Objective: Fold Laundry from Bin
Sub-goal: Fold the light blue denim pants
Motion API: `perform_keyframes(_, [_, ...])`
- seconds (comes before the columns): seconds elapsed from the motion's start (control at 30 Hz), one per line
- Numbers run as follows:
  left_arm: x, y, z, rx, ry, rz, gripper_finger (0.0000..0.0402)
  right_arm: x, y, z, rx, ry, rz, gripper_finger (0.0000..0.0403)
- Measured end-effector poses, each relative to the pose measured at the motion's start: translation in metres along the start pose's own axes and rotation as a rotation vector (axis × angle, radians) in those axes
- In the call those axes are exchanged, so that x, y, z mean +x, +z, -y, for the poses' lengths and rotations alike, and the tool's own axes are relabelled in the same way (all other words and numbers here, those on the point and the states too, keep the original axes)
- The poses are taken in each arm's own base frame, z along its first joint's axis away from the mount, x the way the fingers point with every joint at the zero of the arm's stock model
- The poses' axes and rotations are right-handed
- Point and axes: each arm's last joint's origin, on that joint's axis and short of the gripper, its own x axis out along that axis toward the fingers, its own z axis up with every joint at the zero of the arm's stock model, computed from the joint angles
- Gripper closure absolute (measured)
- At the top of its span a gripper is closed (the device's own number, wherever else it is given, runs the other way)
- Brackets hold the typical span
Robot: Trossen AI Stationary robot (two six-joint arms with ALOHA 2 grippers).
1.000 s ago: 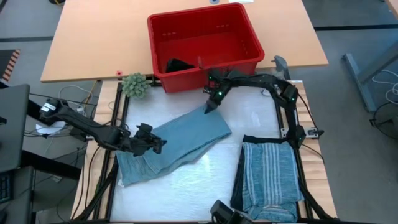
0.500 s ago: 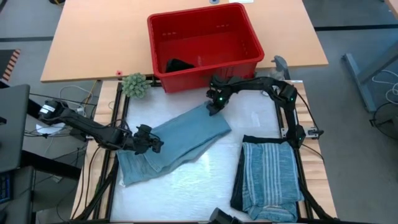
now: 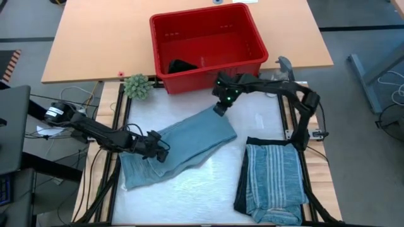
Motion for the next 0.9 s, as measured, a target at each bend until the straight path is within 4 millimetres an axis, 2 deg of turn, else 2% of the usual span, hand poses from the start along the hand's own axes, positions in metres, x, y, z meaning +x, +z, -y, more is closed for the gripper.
perform_keyframes(0.07, [0.001, 0.001, 0.001, 0.013, 0.007, -0.004, 0.0189, -0.006, -0.008, -0.01, -0.027, -0.09, -0.036, 0.0343])
perform_keyframes(0.13, [0.001, 0.003, 0.002, 0.024, 0.012, -0.011, 0.0189, -0.001, -0.014, -0.021, -0.067, -0.159, -0.087, 0.0343])
perform_keyframes(0.3, [0.001, 0.009, 0.001, 0.003, 0.026, -0.036, 0.0189, 0.033, -0.025, -0.041, -0.137, -0.234, -0.182, 0.0353])
perform_keyframes(0.47, [-0.002, 0.013, 0.008, -0.003, 0.027, -0.029, 0.0189, 0.076, -0.041, -0.056, -0.193, -0.257, -0.306, 0.0381])
perform_keyframes(0.6, [-0.005, 0.015, 0.011, 0.014, 0.05, -0.034, 0.0189, 0.095, -0.057, -0.077, -0.218, -0.258, -0.381, 0.0386])
perform_keyframes(0.8, [-0.007, 0.014, 0.007, 0.012, 0.107, -0.048, 0.0189, 0.103, -0.075, -0.116, -0.264, -0.23, -0.368, 0.0351])
perform_keyframes(0.9, [-0.01, 0.016, 0.01, -0.018, 0.096, -0.04, 0.0189, 0.09, -0.074, -0.125, -0.284, -0.19, -0.34, 0.0348])
